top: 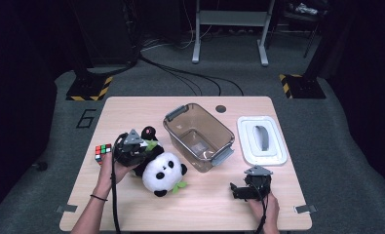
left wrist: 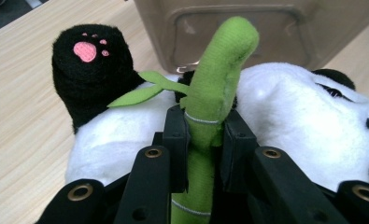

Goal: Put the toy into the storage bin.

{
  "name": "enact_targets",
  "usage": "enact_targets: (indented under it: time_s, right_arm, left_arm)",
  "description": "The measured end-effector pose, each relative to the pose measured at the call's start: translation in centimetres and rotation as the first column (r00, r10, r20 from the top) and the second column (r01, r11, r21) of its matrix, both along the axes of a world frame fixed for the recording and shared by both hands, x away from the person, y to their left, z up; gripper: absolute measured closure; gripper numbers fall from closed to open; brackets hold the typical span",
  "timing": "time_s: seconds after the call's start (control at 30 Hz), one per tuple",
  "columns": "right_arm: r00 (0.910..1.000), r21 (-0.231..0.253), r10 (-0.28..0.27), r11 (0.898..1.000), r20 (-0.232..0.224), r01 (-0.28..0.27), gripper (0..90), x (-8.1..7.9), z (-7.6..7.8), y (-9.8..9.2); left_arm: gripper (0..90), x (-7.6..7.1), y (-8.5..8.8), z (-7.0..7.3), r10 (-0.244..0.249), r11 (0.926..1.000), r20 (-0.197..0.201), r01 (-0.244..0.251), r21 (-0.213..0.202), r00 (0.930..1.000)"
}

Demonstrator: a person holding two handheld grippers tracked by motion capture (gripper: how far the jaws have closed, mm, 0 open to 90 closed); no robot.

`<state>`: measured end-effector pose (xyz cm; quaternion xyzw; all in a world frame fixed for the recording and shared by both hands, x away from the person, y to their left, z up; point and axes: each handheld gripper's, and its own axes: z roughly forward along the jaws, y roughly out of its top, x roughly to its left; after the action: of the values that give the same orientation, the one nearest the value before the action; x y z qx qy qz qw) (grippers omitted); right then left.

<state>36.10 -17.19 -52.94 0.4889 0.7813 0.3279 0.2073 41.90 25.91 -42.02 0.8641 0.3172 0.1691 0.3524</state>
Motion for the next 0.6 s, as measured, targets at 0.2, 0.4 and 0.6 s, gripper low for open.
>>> enact_targets:
  time_s: [0.2,0.4,0.6]
  right_arm:
    - [1.0,0.0,0.0,1.0,0.0,0.0,0.0,0.0,0.0,0.0]
    - [1.0,0.0,0.0,1.0,0.0,0.0,0.0,0.0,0.0,0.0]
    - [1.0,0.001,0.001,1.0,0.0,-0.001,0.0,0.0,0.0,0.0]
  left_arm:
    - [75.5,-0.9,0.7,0.8,-0.009,0.9994,0.026,0.01,-0.032,0.9996]
    - [75.5,-1.8,1.3,2.2,-0.019,0.9983,0.04,0.021,-0.055,0.999]
    - [75.5,-2.1,1.7,3.4,-0.017,0.9971,0.05,0.02,-0.073,0.9986]
